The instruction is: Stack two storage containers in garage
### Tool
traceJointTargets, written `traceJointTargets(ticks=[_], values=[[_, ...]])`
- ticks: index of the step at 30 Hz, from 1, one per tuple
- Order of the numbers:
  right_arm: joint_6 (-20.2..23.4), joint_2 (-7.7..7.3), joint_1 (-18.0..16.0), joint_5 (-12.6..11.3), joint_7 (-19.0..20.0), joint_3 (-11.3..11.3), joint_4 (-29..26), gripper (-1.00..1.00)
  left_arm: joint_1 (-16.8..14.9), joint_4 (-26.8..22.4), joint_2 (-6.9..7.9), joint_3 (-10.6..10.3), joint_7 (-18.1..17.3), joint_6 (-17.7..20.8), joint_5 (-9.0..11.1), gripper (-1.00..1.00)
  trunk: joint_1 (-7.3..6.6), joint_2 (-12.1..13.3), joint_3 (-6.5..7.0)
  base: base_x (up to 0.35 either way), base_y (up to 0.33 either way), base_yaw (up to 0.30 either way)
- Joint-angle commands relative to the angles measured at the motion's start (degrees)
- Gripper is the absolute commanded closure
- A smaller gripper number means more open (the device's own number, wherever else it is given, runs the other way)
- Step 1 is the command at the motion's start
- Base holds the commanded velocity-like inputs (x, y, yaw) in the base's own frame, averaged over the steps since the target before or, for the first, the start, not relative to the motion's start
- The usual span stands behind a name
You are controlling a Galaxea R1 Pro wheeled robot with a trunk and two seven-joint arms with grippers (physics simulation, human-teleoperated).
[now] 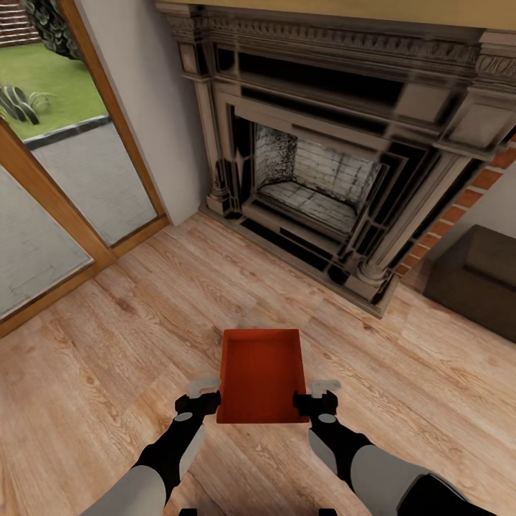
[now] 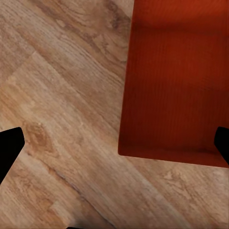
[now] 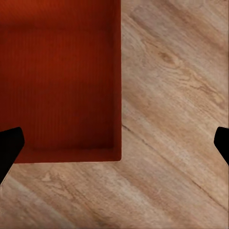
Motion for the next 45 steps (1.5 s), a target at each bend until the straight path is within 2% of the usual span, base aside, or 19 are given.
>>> traceJointTargets(ticks=[1,12,45], values=[[-0.3,0.13,0.0,-0.6,-0.1,0.5,0.0,-1.0,0.0,-0.1,-0.04,0.2,0.1,0.2,0.0,-1.0,0.01,0.0,-0.04,0.0,0.0,0.0],[-0.5,0.42,-0.1,0.0,0.0,0.9,0.1,-1.0,0.0,0.0,0.04,0.0,0.1,0.3,-0.1,-1.0,0.01,0.0,-0.04,0.0,0.0,0.0],[-0.6,0.53,-0.1,0.1,0.0,1.3,0.1,-1.0,0.0,-0.2,0.14,0.2,0.1,0.3,-0.1,-1.0,7.25,-13.3,-5.96,0.0,0.0,0.0]])
